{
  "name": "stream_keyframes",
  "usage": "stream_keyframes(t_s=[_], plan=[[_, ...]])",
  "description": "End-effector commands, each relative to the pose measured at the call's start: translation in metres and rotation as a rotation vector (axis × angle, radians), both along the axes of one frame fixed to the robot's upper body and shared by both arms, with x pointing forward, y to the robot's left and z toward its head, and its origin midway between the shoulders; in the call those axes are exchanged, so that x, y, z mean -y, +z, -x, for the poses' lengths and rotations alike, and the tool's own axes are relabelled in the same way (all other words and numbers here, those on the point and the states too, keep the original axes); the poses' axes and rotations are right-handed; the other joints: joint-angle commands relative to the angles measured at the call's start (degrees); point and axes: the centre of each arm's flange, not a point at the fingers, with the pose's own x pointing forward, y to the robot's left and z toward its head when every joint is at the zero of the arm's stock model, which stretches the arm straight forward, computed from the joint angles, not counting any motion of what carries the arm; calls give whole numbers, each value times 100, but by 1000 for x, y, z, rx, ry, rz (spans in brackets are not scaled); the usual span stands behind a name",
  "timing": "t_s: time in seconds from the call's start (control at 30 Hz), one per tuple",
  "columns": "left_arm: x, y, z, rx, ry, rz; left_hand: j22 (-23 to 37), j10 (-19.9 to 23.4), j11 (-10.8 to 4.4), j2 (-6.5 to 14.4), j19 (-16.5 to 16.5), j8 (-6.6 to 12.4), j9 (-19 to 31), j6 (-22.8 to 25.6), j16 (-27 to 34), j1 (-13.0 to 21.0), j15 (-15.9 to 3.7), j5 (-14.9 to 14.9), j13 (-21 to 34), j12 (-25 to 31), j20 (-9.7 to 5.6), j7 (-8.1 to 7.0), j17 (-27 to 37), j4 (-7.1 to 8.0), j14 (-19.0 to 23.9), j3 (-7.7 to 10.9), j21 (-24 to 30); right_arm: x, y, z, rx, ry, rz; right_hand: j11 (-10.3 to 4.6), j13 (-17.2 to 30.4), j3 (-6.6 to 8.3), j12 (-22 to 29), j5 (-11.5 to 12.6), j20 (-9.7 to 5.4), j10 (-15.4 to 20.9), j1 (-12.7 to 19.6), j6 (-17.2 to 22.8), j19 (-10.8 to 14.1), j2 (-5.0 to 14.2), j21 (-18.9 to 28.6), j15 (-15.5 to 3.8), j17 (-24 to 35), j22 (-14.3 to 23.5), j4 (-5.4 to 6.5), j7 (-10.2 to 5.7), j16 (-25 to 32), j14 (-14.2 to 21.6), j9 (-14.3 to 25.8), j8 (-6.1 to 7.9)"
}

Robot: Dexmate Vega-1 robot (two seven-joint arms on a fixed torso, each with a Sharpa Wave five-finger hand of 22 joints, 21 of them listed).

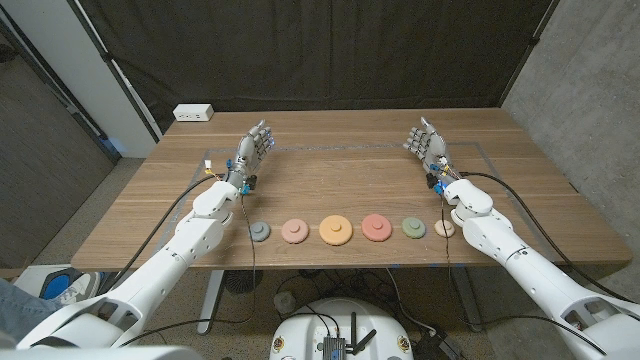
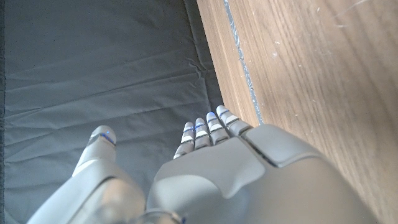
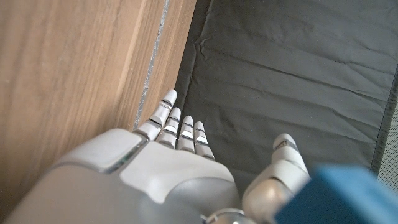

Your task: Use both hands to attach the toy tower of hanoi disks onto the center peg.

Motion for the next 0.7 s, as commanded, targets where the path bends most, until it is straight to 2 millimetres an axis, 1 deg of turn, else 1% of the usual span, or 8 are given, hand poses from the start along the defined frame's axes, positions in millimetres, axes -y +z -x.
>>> stream_keyframes(t_s=[0.03,0.27,0.5,0.57,0.6,0.63,0.67,0.7], plan=[[-4,0,0,12,-12,7,9,18,31,-1,9,17,13,12,13,60,17,32,24,24,-189,40,21,5,20,31,6,-8,1,3,10,-8,10,-8,7,29,38,25,4,75,54,25,79,19,16,-8,25,29,6,19,39,59,0,40],[-4,0,3,19,1,8,9,29,14,10,-3,7,14,11,6,71,-3,32,25,20,-124,31,21,3,32,37,-7,-9,1,2,8,-13,7,-2,-14,27,33,22,8,115,65,46,113,46,-18,2,13,30,-1,16,46,100,-22,47],[-2,-1,8,18,28,-1,20,178,-71,12,334,-1,15,84,113,81,-124,31,28,41,-65,-4,33,-3,468,41,88,-11,-1,1,20,-10,-3,-42,-47,25,41,16,102,227,83,134,215,103,-67,33,-4,36,-10,-43,121,321,-54,74],[-1,-1,9,17,37,0,35,162,-148,7,464,-11,17,96,148,72,-134,32,30,15,103,-60,45,1,667,39,121,-10,-1,3,21,-25,15,-47,-60,19,44,12,97,285,88,164,380,130,-55,2,-8,41,-14,-62,178,474,-67,80],[-1,-1,9,16,42,1,46,153,-203,6,527,-16,18,97,165,62,-158,32,31,4,221,-83,54,6,768,38,139,-9,-1,4,22,-37,15,-79,-71,6,53,8,63,369,91,174,609,156,-31,-42,-7,47,-20,-108,249,659,-78,78],[0,-1,10,15,47,1,60,153,-257,8,582,-20,18,99,202,46,-169,34,32,-2,352,-121,65,14,923,37,156,-9,-1,5,23,-45,19,-119,-80,-10,75,4,38,494,97,203,836,170,-12,2,-5,50,-31,-211,311,822,-86,83],[0,-1,10,14,48,0,65,164,-253,9,621,-21,19,99,211,41,-177,35,33,0,387,-132,69,16,971,38,170,-8,-2,5,23,-48,26,-151,-88,-27,81,2,19,574,102,246,1040,179,8,-31,1,54,-41,-303,391,1026,-89,93],[0,-1,10,12,49,4,70,171,-246,10,660,-21,19,103,227,35,-174,36,33,0,412,-156,73,18,1042,39,183,-7,-2,6,25,-55,23,-153,-91,-38,72,1,18,587,105,246,1123,181,8,-14,5,56,-46,-299,441,1153,-90,89]])
